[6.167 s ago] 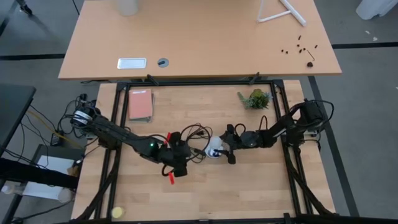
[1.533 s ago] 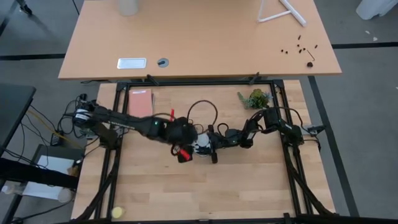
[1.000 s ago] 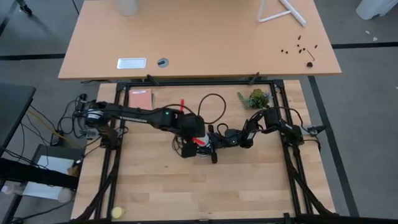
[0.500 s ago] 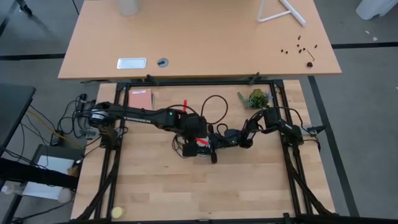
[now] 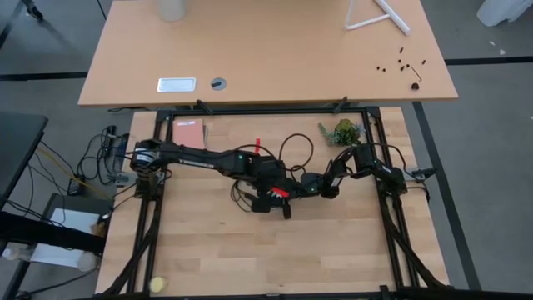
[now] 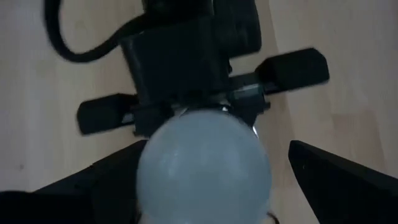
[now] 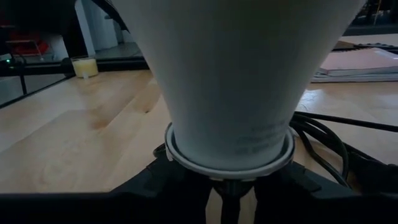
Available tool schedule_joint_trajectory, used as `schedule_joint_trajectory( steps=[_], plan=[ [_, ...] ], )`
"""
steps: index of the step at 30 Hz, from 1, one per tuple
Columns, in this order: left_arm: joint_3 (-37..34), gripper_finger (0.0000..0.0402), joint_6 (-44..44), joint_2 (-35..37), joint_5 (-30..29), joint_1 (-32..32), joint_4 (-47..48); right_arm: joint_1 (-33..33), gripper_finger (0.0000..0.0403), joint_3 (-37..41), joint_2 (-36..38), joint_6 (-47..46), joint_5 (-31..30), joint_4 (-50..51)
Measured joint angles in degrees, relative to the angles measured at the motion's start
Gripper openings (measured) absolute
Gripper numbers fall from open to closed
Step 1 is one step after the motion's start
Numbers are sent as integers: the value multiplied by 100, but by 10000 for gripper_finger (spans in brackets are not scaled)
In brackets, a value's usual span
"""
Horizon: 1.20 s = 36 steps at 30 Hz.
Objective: Screw lightbulb
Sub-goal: Remove the white lightbulb from the silver lamp
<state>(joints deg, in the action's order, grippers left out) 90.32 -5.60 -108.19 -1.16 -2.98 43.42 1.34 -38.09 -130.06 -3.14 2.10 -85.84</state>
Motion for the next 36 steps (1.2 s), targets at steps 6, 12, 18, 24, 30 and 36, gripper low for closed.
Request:
schedule_joint_trajectory(
  steps=[6,12,18,24,30,36],
  plan=[
    [38,388,107,-104,14,1,-23,-2,177,0,-1,-4,0,4],
    [42,355,134,-104,-69,0,-161,-9,177,-2,-2,19,-1,13],
    [46,318,135,-187,-101,4,-167,-11,177,-2,-4,33,1,13],
    [46,305,-304,-277,-108,4,58,-15,177,-2,-4,43,2,41],
    [193,302,-894,-277,-106,4,378,-28,177,-7,0,53,8,79],
    [208,299,-1046,-277,-106,4,389,-31,177,-7,0,50,8,80]
  ],
)
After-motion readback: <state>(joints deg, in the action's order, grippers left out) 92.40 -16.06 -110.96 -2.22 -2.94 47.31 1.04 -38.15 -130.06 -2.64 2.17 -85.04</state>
